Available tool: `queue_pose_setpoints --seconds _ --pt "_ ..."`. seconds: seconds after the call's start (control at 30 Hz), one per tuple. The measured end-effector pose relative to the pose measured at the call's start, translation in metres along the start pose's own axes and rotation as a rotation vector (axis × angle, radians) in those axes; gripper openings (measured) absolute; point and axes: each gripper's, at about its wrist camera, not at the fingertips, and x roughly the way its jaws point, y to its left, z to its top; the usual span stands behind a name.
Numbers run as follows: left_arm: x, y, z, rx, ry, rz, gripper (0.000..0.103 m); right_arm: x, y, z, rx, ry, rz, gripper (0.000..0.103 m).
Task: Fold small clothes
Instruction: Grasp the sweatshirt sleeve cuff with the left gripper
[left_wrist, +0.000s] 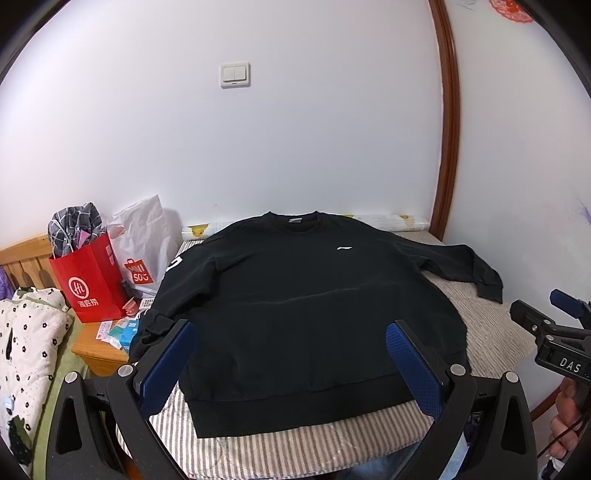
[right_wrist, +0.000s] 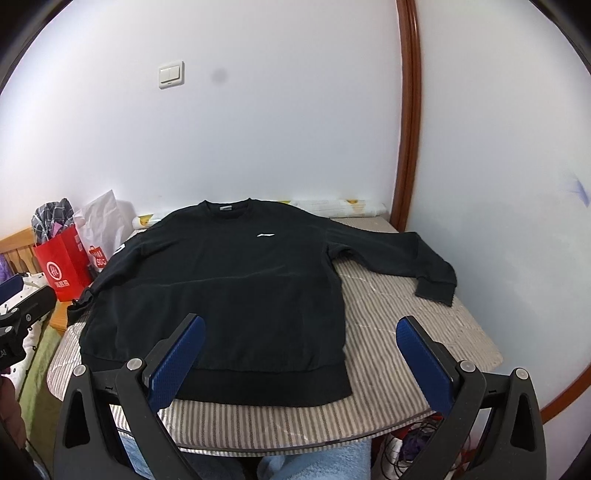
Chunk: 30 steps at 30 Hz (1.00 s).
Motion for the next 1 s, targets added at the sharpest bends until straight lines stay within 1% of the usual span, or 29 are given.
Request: queue_pose_setpoints --seconds 0.13,0.27,0.37,0.5,0.6,0.67,0.83,0.9,1.0 --pt "0.019 0.013 -0.006 -0.015 0.039 0.026 0.103 0.016 0.004 -0.003 0.003 0.004 0.011 0.102" --pt "0.052 0.04 -0.016 -0.085 0.11 0.02 0.102 0.036 0.01 -0.007 0.0 0.011 0.046 0.101" --pt "0.072 0.059 -0.028 -0.114 0.149 0.042 0.102 0.052 0.016 -0.008 -0.008 0.023 0.071 0.101" --pt "0.097 0.093 -0.043 -0.172 0.201 0.097 0.102 0.081 0.027 -0.01 -0.032 0.063 0.086 0.101" --pt "0.118 0.126 -0.055 -0.243 0.249 0.137 0.096 0.105 0.035 -0.014 -0.047 0.112 0.084 0.101" --pt "0.128 0.14 -0.06 -0.264 0.261 0.157 0.094 0.124 0.042 -0.016 -0.055 0.15 0.079 0.101" --pt "0.155 0.171 -0.064 -0.262 0.282 0.217 0.093 0.154 0.054 -0.02 -0.08 0.209 0.063 0.1" --pt "0.17 0.18 -0.064 -0.264 0.3 0.22 0.092 0.167 0.058 -0.02 -0.083 0.226 0.057 0.1" --pt "0.191 0.184 -0.063 -0.235 0.32 0.227 0.091 0.183 0.064 -0.019 -0.091 0.252 0.048 0.1"
